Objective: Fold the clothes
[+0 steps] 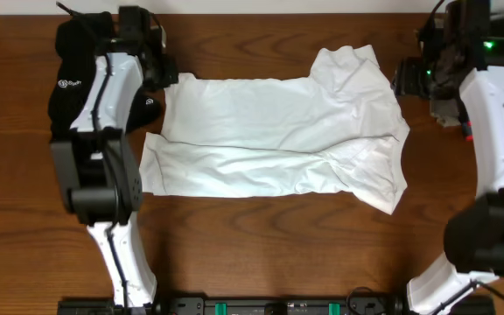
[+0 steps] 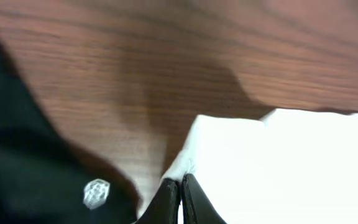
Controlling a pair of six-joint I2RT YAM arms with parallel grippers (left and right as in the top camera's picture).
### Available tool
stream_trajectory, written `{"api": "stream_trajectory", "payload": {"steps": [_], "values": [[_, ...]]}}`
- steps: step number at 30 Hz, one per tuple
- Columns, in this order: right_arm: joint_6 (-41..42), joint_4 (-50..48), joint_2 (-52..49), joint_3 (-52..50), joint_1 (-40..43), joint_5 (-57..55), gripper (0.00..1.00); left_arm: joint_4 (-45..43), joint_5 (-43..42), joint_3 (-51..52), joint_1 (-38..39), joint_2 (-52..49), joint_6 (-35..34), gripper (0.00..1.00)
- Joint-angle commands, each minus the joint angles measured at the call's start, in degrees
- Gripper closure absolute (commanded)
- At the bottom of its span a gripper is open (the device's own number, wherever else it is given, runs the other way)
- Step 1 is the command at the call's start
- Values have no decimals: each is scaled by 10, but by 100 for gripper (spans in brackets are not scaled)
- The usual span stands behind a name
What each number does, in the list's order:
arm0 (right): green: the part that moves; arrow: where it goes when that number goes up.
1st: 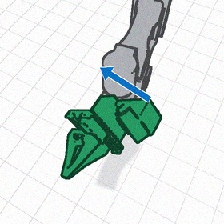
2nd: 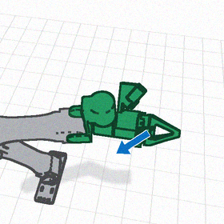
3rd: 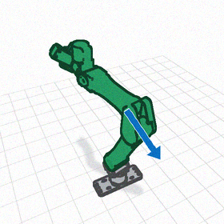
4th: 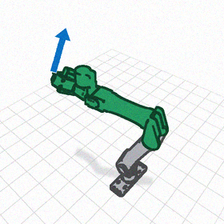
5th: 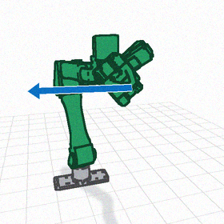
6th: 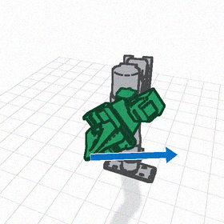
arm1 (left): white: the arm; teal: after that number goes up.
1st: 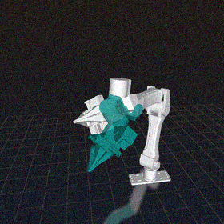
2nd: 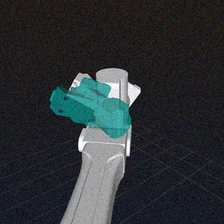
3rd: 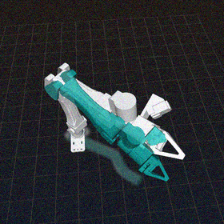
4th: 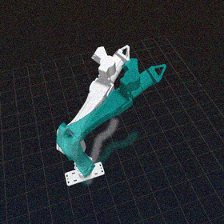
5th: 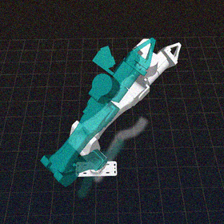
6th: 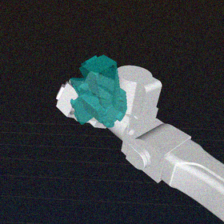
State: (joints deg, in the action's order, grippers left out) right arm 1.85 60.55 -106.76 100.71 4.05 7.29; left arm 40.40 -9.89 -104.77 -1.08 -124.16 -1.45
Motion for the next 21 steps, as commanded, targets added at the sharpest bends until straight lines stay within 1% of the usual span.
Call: {"api": "stream_trajectory", "payload": {"steps": [1, 7, 13, 17, 20, 21], "values": [[-16, -37, -37, 7, 0, 12, 38, 19, 6, -17, -3, 61, 11, 94], [-20, -132, -101, 7, 0, 16, 35, 57, 6, -17, -3, 107, 15, 94], [-41, -250, -174, 7, -1, 23, 29, 101, 6, -15, -3, 113, 19, 94], [-41, -322, -212, 7, -1, 24, 29, 112, 32, -14, -3, 113, 19, 94], [-40, -372, -236, 7, -1, 31, 29, 108, 36, -14, -4, 113, 19, 94], [-40, -386, -243, 7, -1, 40, 30, 106, 36, -14, -5, 113, 19, 94]]}}
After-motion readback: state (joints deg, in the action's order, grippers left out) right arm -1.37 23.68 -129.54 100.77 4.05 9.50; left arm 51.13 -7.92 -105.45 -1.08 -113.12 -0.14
